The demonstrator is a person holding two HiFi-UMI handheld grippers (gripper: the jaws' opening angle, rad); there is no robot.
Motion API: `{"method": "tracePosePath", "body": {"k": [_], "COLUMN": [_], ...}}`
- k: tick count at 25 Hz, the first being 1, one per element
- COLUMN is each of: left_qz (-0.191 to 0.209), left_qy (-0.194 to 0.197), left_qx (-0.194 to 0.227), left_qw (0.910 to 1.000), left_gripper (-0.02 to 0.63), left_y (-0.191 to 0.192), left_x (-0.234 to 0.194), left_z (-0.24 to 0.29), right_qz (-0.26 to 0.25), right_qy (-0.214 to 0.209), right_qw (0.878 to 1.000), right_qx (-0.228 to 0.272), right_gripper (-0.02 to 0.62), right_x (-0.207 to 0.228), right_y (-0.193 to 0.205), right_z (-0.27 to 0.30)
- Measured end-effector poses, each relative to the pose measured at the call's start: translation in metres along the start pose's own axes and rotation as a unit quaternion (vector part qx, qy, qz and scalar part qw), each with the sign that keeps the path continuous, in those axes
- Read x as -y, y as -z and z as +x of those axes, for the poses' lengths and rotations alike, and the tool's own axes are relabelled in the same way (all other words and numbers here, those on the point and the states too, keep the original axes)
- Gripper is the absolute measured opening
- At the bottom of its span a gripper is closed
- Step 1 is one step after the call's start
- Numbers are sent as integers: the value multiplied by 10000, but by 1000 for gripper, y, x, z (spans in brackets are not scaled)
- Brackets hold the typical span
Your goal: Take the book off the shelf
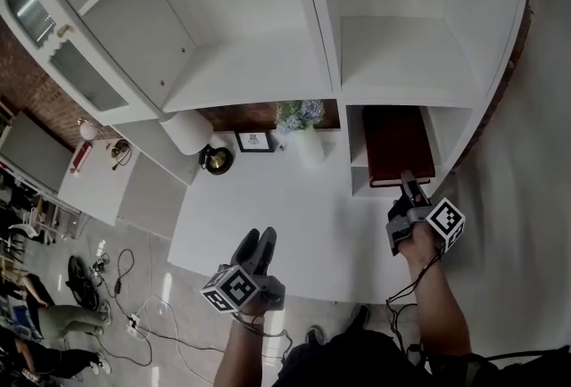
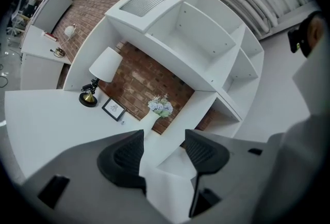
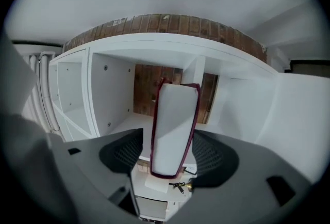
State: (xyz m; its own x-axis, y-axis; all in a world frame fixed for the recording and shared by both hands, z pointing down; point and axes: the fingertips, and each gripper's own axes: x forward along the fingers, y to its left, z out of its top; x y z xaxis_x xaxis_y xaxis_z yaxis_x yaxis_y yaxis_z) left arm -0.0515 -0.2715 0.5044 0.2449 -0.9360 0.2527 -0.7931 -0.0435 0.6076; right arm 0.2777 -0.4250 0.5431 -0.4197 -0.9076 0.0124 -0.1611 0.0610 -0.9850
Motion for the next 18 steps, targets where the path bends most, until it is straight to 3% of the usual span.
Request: {"method": "tracePosePath", "body": {"k": [6, 9, 18], "left_qz": [33, 122, 39], "left_qy": [-111, -144, -33], "left_qx": [63, 24, -75], "left_qw": [9999, 9998, 10000], "left_gripper": [247, 247, 247], "left_y": [-2, 0, 6], "left_x": [-5, -7, -18], "left_z": [-10, -17, -32], "right_qz": [79, -50, 113], "right_qy": [92, 191, 88], "right_qw": [9999, 9998, 9997], "right_qx": [-45, -102, 177], "right_gripper": [284, 245, 233], "right_x": [2, 4, 0], "right_y": [-2, 0, 7], "right_z": [13, 14, -10]}}
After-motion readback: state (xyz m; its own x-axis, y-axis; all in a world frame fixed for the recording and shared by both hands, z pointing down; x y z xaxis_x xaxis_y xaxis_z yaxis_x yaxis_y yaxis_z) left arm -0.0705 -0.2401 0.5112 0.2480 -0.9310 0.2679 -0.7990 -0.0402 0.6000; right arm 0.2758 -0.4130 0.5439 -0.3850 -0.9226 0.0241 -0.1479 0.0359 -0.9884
